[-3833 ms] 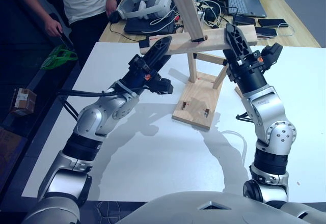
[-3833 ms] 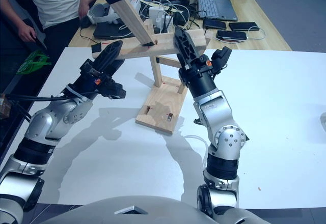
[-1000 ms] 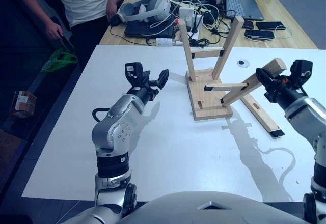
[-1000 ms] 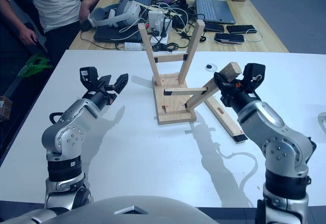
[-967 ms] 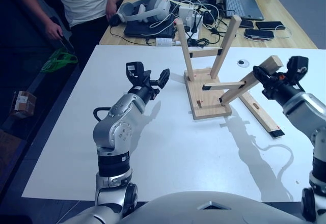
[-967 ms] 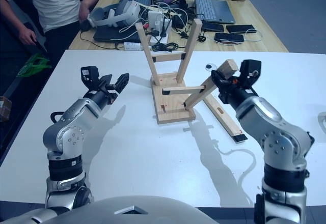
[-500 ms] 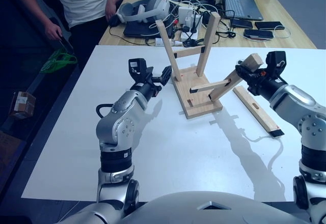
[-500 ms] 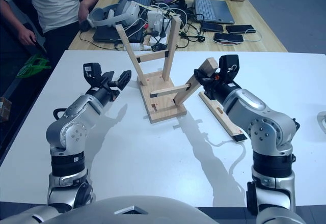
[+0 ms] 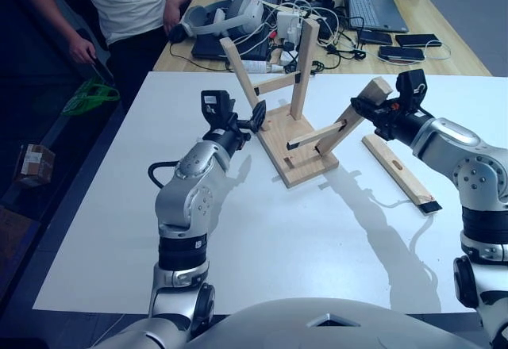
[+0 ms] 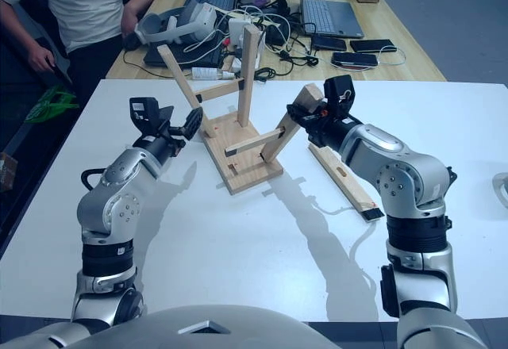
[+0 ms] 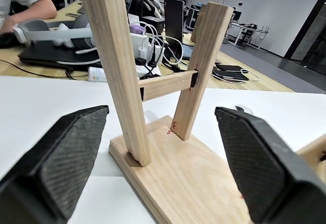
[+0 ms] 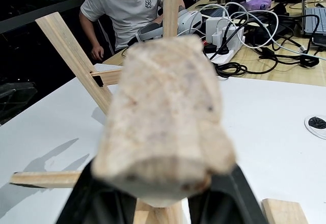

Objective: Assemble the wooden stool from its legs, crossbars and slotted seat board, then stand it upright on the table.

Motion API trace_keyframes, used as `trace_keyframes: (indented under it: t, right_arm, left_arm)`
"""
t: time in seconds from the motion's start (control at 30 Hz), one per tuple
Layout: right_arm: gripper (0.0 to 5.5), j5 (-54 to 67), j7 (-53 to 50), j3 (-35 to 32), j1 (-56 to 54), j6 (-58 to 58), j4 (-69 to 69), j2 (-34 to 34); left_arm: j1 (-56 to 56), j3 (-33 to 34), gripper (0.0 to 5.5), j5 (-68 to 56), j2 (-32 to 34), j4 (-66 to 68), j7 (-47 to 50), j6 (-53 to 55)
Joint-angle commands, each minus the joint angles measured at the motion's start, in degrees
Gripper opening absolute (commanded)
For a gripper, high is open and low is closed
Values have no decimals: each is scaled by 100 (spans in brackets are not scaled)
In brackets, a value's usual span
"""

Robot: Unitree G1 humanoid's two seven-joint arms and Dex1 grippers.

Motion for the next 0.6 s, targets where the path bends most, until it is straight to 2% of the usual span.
trace_keyframes:
  t: [0.03,0.13,0.4,0.47,0.6]
  right_arm:
    - [100,-46,-58,538,1175,1115,-267,-31]
    - [100,-3,-165,375,1318,1015,-515,85]
    - [100,-136,-357,-390,995,-182,-438,983]
    - [159,-139,-364,-511,968,-307,-454,1146]
    - [223,-49,-297,-824,883,-598,-607,1413]
  left_arm:
    - [391,-118,385,448,-134,-316,312,-492]
    - [533,-233,385,644,-206,-407,419,-672]
    - [597,-294,385,970,-286,-434,466,-963]
    - [602,-289,385,991,-302,-433,459,-977]
    - [603,-293,385,1034,-322,-418,421,-999]
